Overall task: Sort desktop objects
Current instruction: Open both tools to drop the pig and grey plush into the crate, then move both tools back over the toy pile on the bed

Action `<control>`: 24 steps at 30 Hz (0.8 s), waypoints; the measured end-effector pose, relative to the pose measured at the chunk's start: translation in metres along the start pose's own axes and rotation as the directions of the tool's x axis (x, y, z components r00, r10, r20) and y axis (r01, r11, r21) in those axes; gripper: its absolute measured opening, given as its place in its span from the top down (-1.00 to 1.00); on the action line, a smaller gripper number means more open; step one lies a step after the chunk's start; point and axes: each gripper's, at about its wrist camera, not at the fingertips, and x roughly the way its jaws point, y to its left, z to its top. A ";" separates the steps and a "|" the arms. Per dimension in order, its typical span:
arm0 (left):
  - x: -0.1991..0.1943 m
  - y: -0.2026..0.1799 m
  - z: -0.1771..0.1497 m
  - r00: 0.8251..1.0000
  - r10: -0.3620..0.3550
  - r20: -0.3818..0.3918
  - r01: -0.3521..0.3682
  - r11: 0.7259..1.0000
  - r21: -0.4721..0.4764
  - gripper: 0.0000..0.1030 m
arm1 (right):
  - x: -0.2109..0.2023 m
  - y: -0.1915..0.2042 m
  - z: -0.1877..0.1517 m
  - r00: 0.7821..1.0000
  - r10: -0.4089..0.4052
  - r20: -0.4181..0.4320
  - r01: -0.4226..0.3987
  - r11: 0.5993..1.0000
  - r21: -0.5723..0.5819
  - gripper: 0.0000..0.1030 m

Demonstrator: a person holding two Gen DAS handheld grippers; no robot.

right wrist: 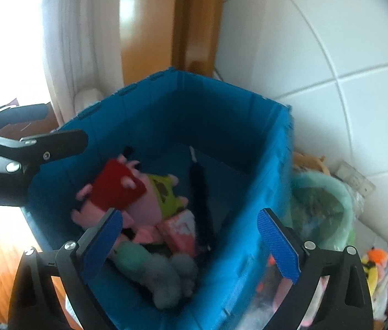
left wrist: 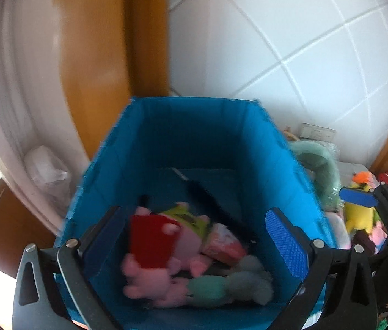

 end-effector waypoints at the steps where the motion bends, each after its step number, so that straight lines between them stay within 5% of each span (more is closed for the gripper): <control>1: 0.000 -0.013 -0.003 1.000 -0.019 -0.004 0.019 1.000 0.015 -1.00 | -0.006 -0.007 -0.009 1.000 -0.006 -0.001 0.006 1.000 0.011 -0.93; 8: -0.006 -0.134 -0.031 0.990 -0.141 -0.028 0.144 0.980 0.140 -1.00 | -0.061 -0.098 -0.111 0.996 -0.087 0.017 0.083 0.984 0.161 -0.93; 14: 0.012 -0.254 -0.053 0.974 -0.201 -0.106 0.218 0.957 0.190 -1.00 | -0.097 -0.207 -0.225 0.986 -0.150 -0.076 0.166 0.942 0.291 -0.93; 24: 0.136 -0.387 -0.115 0.944 -0.213 -0.251 0.236 0.970 0.063 -1.00 | -0.137 -0.353 -0.358 0.968 -0.158 -0.197 0.222 0.902 0.371 -0.94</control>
